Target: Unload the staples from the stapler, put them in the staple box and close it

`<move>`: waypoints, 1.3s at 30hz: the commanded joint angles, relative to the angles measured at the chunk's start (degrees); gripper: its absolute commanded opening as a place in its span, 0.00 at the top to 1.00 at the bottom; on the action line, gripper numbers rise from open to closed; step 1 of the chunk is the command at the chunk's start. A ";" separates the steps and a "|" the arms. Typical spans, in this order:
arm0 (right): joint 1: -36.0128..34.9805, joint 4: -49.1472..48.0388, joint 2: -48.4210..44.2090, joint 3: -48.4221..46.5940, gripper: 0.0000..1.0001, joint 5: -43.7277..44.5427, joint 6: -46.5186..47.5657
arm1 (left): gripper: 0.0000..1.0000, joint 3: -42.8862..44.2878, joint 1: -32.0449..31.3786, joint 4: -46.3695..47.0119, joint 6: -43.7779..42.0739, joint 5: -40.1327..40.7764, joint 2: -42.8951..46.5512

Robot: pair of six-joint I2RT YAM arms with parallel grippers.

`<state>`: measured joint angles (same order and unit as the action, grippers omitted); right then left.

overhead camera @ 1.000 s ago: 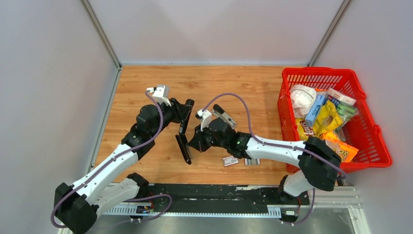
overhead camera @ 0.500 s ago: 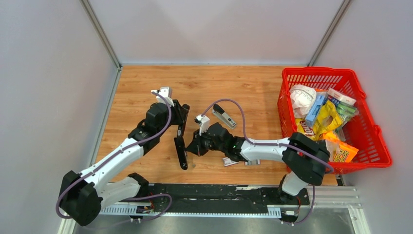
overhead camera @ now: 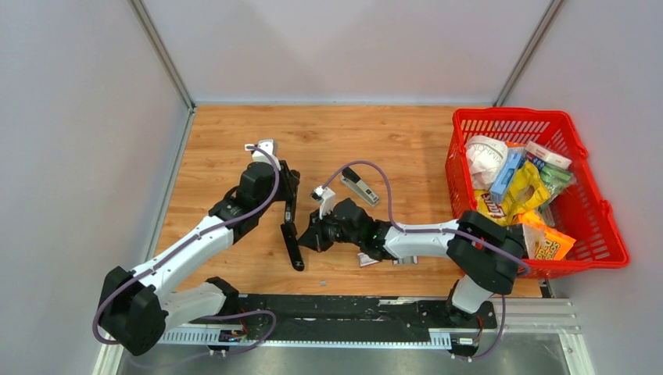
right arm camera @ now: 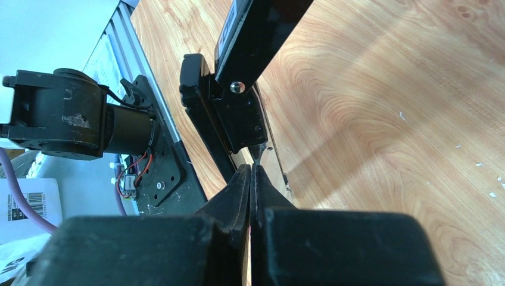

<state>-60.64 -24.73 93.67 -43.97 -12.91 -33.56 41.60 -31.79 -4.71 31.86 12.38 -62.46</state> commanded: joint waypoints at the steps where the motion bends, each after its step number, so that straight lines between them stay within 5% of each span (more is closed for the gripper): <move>1: -0.70 -1.73 -1.91 -0.60 1.00 -0.10 1.13 | 1.00 4.18 0.15 2.69 1.37 0.45 3.04; 16: -0.62 8.55 -7.97 -2.00 1.00 5.34 6.22 | 1.00 7.96 0.24 -3.81 0.66 -1.57 10.16; 33: -0.62 32.19 -17.90 -7.54 1.00 23.36 16.07 | 1.00 11.74 0.15 -6.45 0.57 -4.65 14.12; 39: 0.08 33.00 -17.12 -7.37 1.00 21.96 14.14 | 1.00 12.36 0.24 -6.54 1.10 -6.23 15.17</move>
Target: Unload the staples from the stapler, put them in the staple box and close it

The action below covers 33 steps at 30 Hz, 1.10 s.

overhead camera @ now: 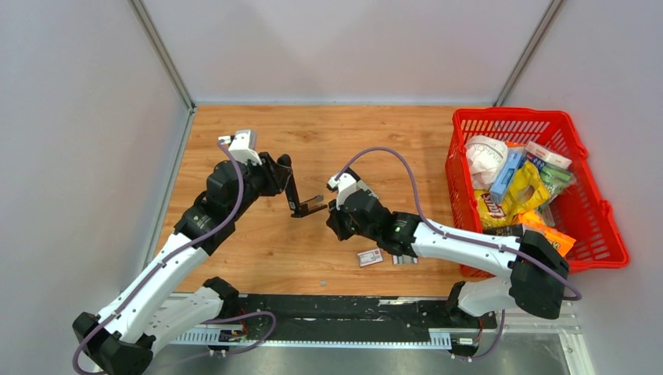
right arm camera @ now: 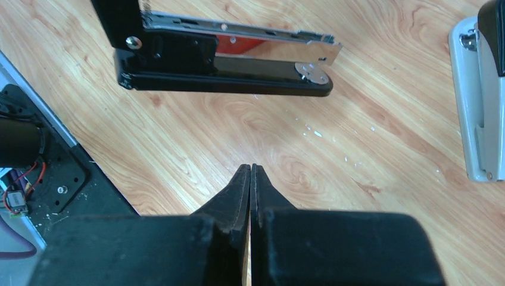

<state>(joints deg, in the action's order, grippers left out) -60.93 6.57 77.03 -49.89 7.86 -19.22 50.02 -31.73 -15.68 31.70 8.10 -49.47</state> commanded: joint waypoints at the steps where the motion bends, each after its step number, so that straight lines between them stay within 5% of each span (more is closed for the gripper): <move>1: 0.28 1.26 -0.05 -1.18 1.00 0.76 -0.81 | 1.00 4.03 0.09 4.43 1.34 -2.03 2.36; 14: 0.81 -6.04 9.01 -1.18 1.00 1.37 -6.96 | 1.00 5.09 0.09 3.55 4.68 -7.21 2.89; 33: 6.61 -9.47 4.35 -1.70 1.00 2.16 -5.39 | 1.00 5.53 0.17 1.44 6.70 -15.47 5.09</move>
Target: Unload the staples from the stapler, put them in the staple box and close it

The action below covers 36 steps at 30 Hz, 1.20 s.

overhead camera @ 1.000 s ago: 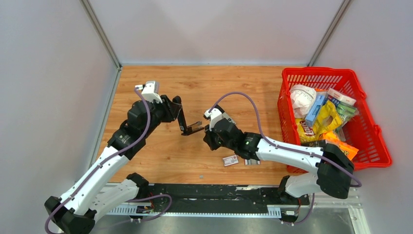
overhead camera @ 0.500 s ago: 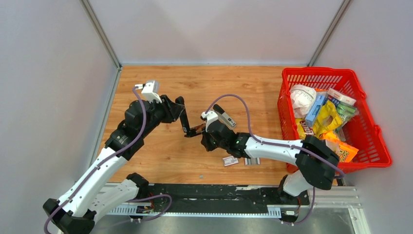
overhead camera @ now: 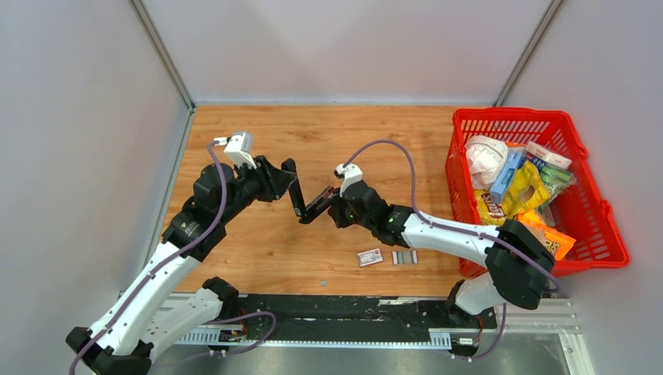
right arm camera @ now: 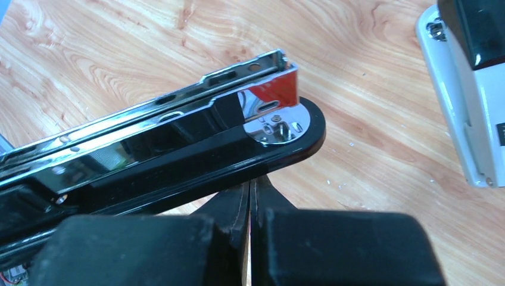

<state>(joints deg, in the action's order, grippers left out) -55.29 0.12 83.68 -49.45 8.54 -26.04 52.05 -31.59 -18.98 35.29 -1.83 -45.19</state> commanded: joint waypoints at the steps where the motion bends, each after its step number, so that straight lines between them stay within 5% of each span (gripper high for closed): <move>1: 1.06 -2.76 -2.38 -2.66 1.00 1.48 1.87 | 1.00 3.23 0.04 5.01 3.38 -5.91 0.80; 17: 1.15 3.48 -7.73 -10.14 1.00 -4.67 8.28 | 1.00 -0.46 0.04 8.87 1.72 -9.60 -2.44; 36: 1.67 11.39 -14.24 -9.00 1.00 8.43 13.56 | 1.00 -3.98 0.04 23.19 -1.71 -24.97 -5.00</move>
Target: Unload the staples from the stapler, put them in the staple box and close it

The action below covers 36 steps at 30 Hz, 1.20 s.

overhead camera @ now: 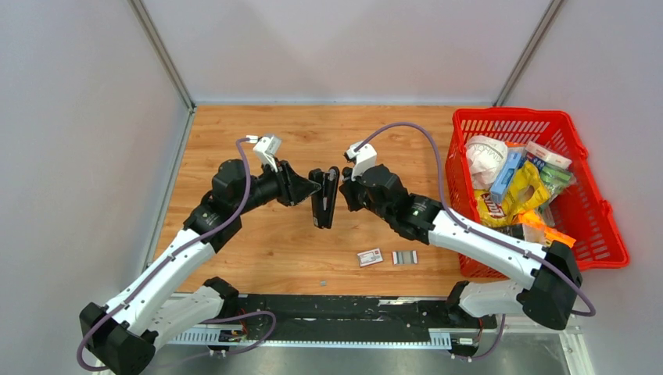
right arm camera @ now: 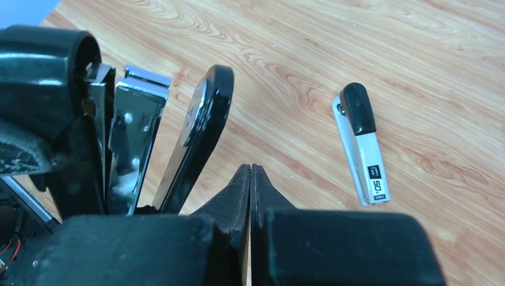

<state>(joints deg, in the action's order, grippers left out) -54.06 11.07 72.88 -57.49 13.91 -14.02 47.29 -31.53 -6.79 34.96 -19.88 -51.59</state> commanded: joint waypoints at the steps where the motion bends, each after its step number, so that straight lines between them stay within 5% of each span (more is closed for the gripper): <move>1: 0.71 0.70 -4.32 -0.60 1.00 3.05 1.54 | 1.00 0.88 -0.11 11.09 -1.65 -7.62 1.41; 5: 0.89 3.68 -7.05 0.01 1.00 4.02 1.54 | 1.00 3.41 -0.11 5.40 -6.55 -7.11 1.14; 17: 0.98 8.35 -10.83 2.65 1.00 4.55 0.66 | 1.00 15.29 -0.02 -23.26 -18.79 17.48 -8.69; 36: 0.98 8.44 -8.55 3.88 1.00 2.26 -0.57 | 1.00 13.53 -0.11 -18.97 -18.35 30.25 -25.92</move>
<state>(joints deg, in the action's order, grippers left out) -53.43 20.62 64.53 -54.19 16.69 -13.89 60.27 -31.53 -31.46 16.97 7.90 -76.58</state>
